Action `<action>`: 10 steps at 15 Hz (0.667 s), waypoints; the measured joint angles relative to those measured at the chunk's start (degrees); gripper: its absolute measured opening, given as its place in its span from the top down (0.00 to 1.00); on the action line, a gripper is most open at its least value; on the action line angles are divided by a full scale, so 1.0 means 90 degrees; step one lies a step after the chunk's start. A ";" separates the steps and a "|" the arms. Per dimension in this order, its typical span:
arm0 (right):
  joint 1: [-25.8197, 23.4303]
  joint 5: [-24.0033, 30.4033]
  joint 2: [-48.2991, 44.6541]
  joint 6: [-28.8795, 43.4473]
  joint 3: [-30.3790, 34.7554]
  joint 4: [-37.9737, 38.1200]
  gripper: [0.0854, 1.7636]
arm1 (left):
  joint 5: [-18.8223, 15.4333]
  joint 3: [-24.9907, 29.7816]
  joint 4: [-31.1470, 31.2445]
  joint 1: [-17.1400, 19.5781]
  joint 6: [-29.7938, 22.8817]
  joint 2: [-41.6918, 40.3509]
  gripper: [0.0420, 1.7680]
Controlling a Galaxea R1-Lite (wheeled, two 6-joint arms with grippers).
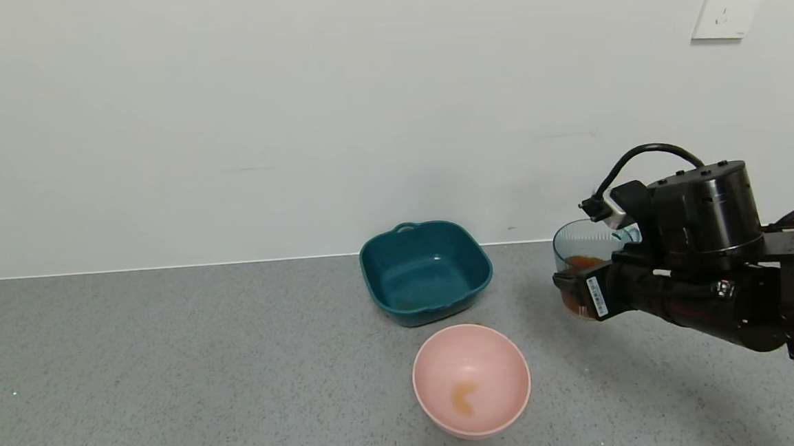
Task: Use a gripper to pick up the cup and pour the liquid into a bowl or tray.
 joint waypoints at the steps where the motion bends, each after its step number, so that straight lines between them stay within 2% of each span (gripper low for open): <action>1: 0.0119 -0.0148 0.0004 -0.0108 -0.0024 0.0000 0.24 | 0.0000 0.0000 0.0000 0.0000 0.0000 0.0000 0.03; 10: 0.0962 -0.0937 0.0261 -0.1223 -0.0223 -0.0121 0.24 | 0.0000 0.0000 0.0000 0.0000 -0.0003 0.0000 0.03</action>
